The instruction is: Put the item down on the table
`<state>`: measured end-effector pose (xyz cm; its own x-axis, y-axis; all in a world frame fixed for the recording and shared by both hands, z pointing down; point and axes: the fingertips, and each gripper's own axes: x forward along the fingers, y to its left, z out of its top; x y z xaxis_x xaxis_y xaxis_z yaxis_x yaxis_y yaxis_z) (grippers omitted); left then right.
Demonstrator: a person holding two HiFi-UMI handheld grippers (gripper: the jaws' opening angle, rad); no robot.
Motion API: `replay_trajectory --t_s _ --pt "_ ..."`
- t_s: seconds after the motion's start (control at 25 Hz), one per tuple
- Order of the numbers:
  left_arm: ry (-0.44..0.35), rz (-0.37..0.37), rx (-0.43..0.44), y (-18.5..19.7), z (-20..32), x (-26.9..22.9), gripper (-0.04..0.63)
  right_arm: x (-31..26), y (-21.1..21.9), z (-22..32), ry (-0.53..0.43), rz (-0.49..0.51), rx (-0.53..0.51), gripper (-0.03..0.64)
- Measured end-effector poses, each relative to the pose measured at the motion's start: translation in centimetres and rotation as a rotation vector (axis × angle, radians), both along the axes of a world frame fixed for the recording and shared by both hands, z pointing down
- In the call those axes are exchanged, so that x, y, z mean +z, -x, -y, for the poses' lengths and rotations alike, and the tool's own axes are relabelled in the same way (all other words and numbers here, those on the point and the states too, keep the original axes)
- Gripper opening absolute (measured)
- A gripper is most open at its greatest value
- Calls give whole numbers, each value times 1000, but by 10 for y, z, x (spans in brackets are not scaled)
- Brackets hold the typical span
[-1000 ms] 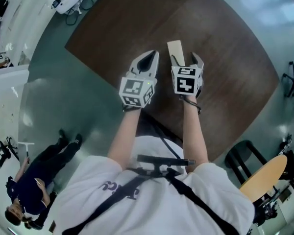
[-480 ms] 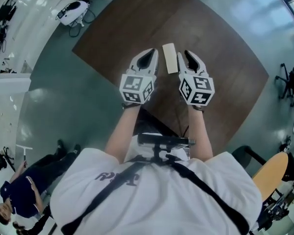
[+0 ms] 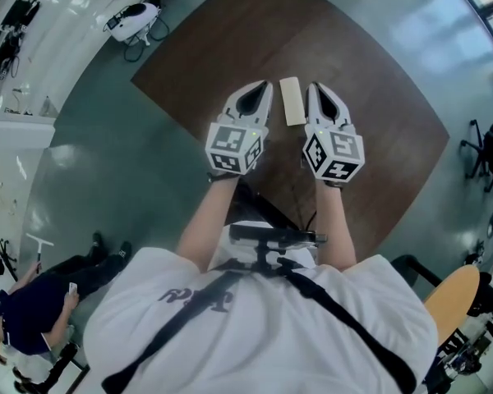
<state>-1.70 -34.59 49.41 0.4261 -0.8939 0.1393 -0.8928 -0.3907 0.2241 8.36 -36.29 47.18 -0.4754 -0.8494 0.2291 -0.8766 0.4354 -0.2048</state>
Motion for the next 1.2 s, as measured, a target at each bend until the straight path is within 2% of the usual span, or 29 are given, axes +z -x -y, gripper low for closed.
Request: replay_trajectory --t_s 0.24,0.48,0.64,0.76,0.96,1.2 --pt "-56 17 3 -6 -6 -32 12 -29 2 -7 -62 -24 -20 7" --pt "-160 43 42 -39 -23 -78 12 -55 -13 -22 -129 -13 -1 7" --pt "-212 47 56 -48 -23 -95 13 -73 -17 -22 -195 -17 17 8" --pt "-219 53 55 -50 -27 -98 13 -74 -21 -28 -198 -30 21 8" --pt "-245 92 49 -69 -33 -105 13 -76 -52 -35 -207 -23 67 8" --pt "-256 104 43 -60 -41 -90 14 -55 -54 -38 -198 -26 109 8"
